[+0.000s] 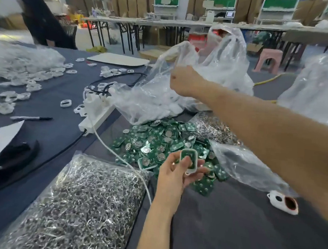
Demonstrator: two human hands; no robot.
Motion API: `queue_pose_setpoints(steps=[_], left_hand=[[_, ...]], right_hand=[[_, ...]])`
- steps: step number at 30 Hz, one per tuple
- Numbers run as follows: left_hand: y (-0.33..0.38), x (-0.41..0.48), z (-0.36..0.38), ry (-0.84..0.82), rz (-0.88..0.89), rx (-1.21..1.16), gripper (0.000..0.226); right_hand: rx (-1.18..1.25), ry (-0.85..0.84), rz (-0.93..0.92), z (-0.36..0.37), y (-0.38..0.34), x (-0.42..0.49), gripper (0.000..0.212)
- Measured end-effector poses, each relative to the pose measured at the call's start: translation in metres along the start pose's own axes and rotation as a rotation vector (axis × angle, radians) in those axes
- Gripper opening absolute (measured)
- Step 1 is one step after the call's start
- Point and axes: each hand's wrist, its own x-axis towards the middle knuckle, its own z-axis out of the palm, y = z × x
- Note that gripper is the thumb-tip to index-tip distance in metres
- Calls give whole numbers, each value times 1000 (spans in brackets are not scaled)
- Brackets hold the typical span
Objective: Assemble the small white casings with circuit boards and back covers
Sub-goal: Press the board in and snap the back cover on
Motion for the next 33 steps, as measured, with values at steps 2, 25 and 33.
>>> queue_pose_setpoints(steps=[2, 25, 33], left_hand=[[2, 3, -5, 15, 7, -62, 23], [0, 5, -10, -7, -23, 0, 19], [1, 7, -9, 0, -21, 18, 27]], right_hand=[[-120, -102, 35, 26, 5, 25, 30], [-460, -569, -482, 46, 7, -69, 21], [177, 331, 8, -19, 94, 9, 25]])
